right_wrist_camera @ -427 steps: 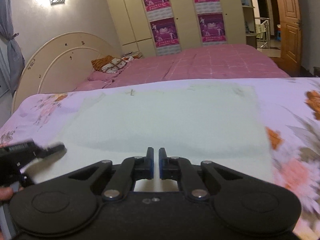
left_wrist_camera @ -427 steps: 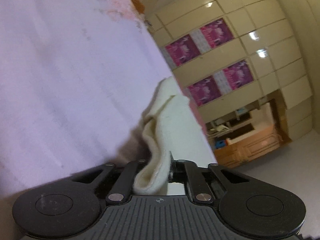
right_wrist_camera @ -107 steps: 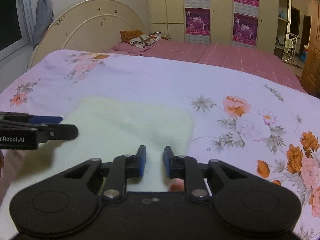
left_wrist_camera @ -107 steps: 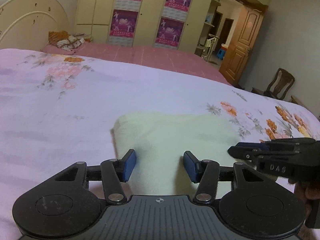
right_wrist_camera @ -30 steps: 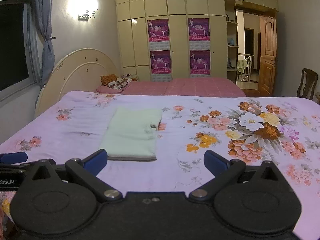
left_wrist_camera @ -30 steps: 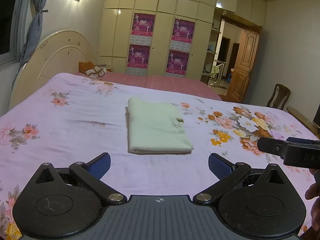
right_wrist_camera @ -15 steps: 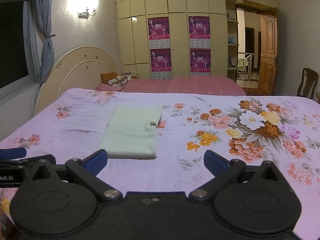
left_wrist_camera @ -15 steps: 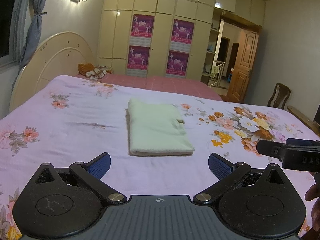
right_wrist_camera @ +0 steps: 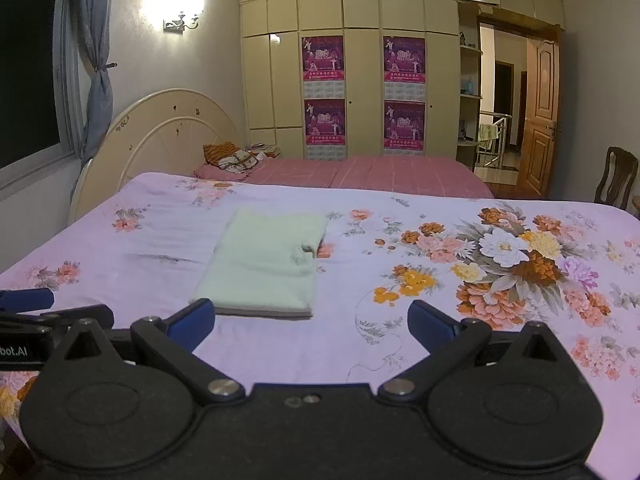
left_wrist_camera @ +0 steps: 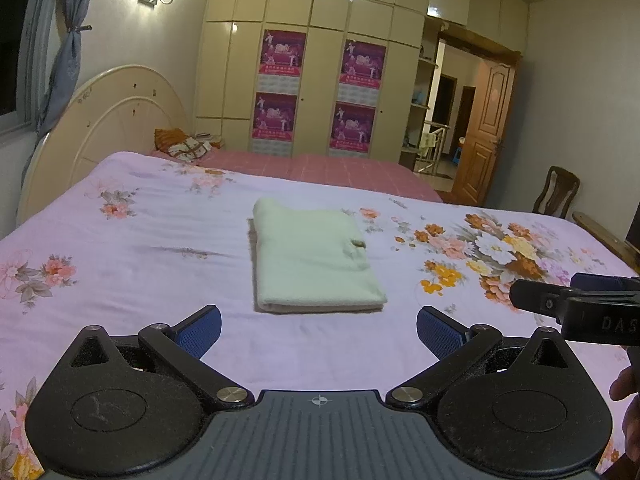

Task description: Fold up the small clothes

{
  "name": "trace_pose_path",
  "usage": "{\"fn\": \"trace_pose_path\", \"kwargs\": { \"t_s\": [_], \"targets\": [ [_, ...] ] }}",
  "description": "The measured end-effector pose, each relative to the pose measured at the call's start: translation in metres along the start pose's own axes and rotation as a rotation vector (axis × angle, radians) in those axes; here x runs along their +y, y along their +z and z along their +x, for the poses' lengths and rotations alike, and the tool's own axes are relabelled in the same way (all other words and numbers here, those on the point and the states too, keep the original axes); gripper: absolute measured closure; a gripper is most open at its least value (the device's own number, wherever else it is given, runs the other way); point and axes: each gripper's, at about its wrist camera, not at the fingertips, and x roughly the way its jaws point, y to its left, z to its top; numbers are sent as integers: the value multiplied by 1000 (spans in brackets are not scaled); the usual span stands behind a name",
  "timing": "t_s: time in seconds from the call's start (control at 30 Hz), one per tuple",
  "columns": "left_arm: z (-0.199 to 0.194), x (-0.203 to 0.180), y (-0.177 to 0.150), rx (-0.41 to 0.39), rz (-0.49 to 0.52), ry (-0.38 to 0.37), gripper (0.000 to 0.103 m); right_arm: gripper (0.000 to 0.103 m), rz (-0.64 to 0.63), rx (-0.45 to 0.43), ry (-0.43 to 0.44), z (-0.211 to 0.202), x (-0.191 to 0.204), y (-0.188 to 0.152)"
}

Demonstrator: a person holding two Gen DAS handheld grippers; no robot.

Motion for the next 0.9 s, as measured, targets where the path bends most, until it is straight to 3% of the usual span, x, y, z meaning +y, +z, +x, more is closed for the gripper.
{"fn": "trace_pose_path", "kwargs": {
  "t_s": [0.9],
  "targets": [
    [6,4,5,-6,17,-9,0,1,13,1,-19,2,-2,2]
  ]
}}
